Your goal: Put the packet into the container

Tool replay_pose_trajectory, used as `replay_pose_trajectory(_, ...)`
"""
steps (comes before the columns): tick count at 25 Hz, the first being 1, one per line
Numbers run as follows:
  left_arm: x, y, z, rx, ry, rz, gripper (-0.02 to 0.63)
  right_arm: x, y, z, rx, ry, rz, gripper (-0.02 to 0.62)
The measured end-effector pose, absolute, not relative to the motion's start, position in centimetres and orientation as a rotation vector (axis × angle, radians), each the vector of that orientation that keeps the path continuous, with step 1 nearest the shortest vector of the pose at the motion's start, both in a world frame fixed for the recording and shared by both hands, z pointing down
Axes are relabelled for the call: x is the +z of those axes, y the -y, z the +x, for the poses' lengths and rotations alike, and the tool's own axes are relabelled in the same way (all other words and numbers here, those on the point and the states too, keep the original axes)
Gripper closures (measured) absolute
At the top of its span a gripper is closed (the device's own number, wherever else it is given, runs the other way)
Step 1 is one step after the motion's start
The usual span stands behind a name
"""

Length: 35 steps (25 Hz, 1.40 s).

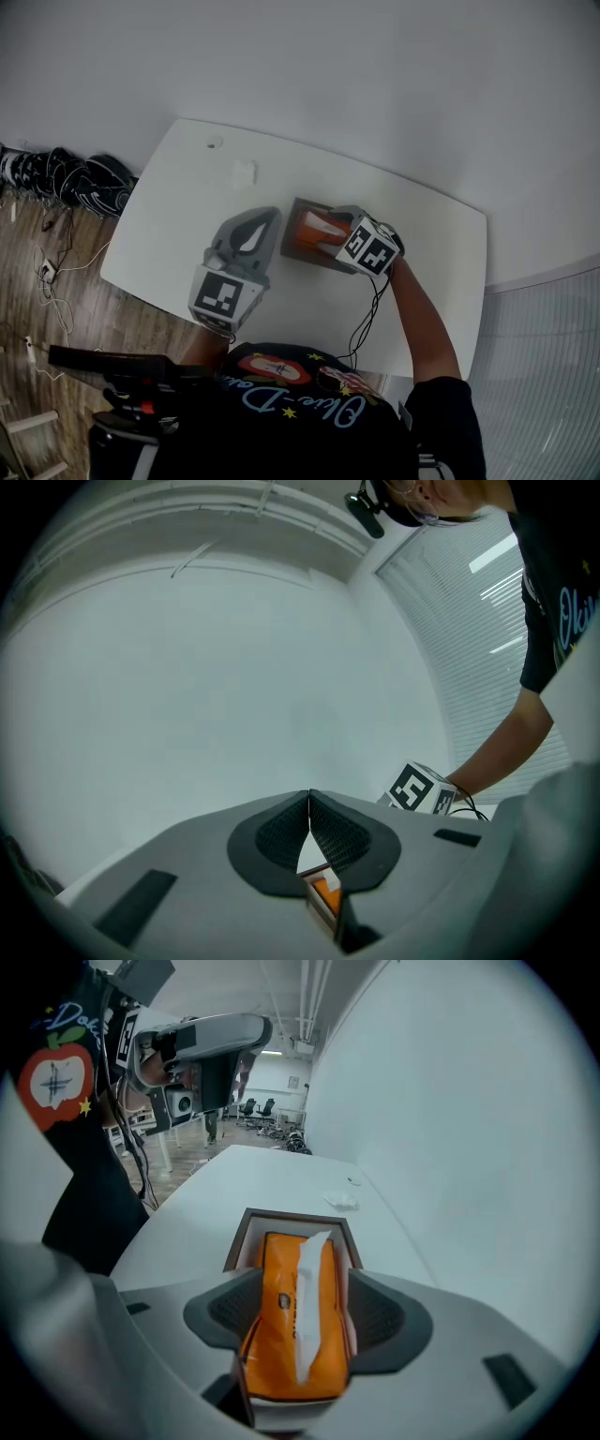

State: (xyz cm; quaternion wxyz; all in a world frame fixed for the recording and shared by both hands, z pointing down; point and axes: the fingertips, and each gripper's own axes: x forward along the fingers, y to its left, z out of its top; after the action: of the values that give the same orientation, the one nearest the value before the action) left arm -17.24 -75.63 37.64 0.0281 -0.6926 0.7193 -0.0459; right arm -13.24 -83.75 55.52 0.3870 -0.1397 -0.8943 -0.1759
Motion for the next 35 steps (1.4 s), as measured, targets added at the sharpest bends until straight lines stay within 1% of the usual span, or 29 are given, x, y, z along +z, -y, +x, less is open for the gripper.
replay_pose_trajectory(5, 37.4, 75.7, -16.9, -0.137, -2.209, -2.149, 0.597, 52.9, 83.9, -12.8, -0.261, 2.461, -0.242, 0.325)
replay_pose_trajectory(9, 37.0, 75.8, -16.4, -0.142, -2.189, -2.16, 0.597, 51.0, 83.6, -12.0, -0.207, 2.562, -0.181, 0.368)
replay_pose_trajectory(15, 36.7, 75.6, -15.5, -0.148, -2.161, -2.176, 0.597, 48.3, 84.4, -10.4, -0.124, 2.716, 0.017, 0.497)
replay_pose_trajectory(19, 36.8, 75.6, -15.0, -0.158, -2.149, -2.192, 0.597, 46.8, 85.0, -9.0, -0.114, 2.8, 0.177, 0.551)
replay_pose_trajectory(26, 37.4, 75.9, -14.2, -0.168, -2.128, -2.231, 0.597, 43.4, 84.0, -6.9, -0.005, 2.955, 0.389, 0.577)
replay_pose_trajectory(35, 37.8, 76.1, -12.8, -0.165, -2.108, -2.261, 0.597, 40.9, 82.7, -3.0, 0.158, 3.028, 0.649, 0.58)
